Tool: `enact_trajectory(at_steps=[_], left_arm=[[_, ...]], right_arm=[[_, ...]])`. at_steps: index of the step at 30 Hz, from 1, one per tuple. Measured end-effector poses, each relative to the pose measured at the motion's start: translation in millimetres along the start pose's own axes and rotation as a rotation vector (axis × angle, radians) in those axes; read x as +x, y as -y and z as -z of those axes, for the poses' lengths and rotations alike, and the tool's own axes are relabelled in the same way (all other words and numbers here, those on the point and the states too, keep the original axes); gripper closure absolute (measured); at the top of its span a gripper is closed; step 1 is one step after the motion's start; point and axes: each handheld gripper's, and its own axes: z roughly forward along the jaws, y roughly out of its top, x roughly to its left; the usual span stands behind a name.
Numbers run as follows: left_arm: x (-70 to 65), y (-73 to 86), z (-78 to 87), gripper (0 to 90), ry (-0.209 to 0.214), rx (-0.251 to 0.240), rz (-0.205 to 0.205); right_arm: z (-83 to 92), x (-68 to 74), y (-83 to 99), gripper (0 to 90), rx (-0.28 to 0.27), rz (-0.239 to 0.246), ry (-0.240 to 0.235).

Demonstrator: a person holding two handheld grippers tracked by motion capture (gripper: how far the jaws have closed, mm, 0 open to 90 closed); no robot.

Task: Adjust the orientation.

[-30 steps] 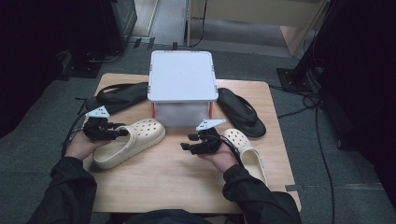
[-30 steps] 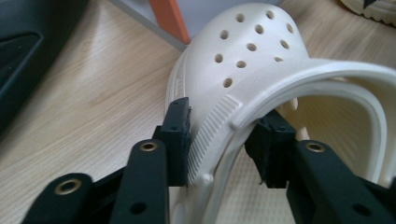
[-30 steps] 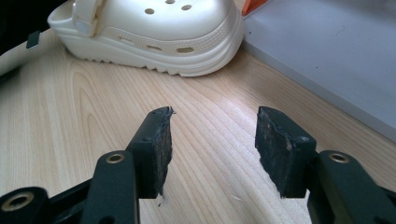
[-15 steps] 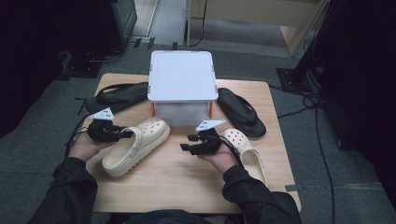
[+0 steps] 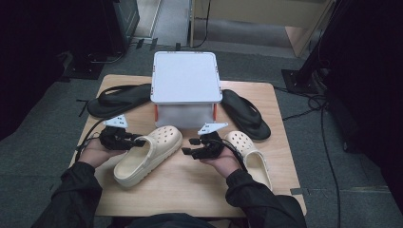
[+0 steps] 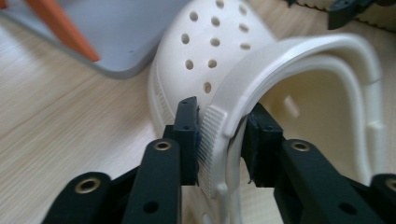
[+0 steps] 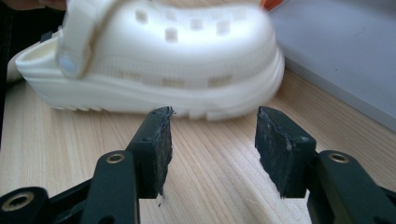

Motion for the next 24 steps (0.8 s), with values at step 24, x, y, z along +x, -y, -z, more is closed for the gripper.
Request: enact_trajectory(at_steps=[24], left_arm=[[2.1,-1.1,26.2,55.0,0.048,-0.086,0.126]], right_arm=[[-8.5,1.8,0.9,49.7,0.018,-0.006,-0.022]])
